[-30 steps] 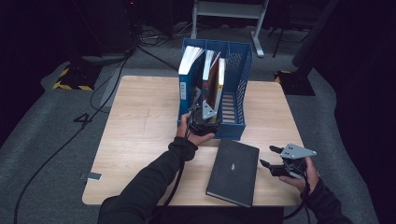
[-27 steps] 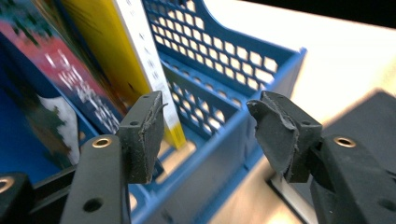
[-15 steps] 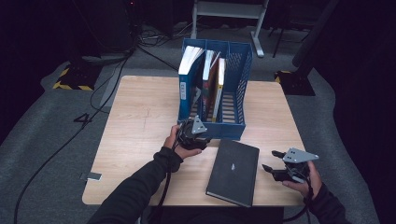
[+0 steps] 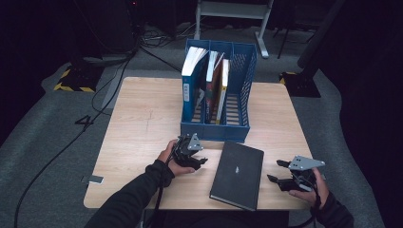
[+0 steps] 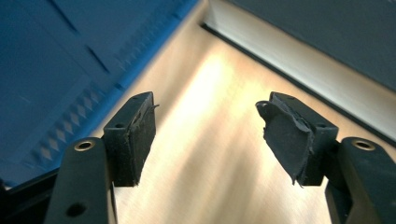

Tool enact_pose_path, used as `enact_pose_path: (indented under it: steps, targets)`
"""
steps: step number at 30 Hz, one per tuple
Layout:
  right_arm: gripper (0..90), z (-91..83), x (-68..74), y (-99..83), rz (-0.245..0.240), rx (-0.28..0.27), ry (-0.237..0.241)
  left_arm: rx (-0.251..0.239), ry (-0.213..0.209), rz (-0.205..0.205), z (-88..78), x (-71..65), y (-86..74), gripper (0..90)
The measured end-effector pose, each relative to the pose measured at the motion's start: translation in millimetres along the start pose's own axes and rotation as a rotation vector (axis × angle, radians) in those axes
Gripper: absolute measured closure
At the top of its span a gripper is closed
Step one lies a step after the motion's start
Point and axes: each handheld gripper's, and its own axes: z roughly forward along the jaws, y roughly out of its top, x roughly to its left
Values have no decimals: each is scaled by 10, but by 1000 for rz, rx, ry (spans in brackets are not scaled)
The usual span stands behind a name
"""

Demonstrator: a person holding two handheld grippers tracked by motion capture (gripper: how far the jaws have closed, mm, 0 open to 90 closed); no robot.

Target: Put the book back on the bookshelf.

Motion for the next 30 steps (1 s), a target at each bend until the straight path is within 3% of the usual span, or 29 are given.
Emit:
enact_pose_path:
  steps: [9, 12, 17, 18, 21, 30]
  targets:
    - [300, 85, 71, -8, -18, 39, 27, 47, -99, 69, 12, -264, -130, 326]
    - [306, 126, 79, -5, -12, 46, 36, 53, -123, 70, 22, -296, -122, 321]
    - [325, 184, 95, 11, 7, 42, 53, 44, -161, 11, -1, -290, -96, 299]
    - [323, 190, 93, 14, 12, 40, 57, 31, -186, 2, -27, -286, -88, 296]
    - [325, 195, 78, 16, 24, 32, 57, 2, -210, -21, -105, -294, -66, 290]
    - [330, 204, 56, 34, 41, 17, 63, -45, -362, -104, -133, -365, 51, 261]
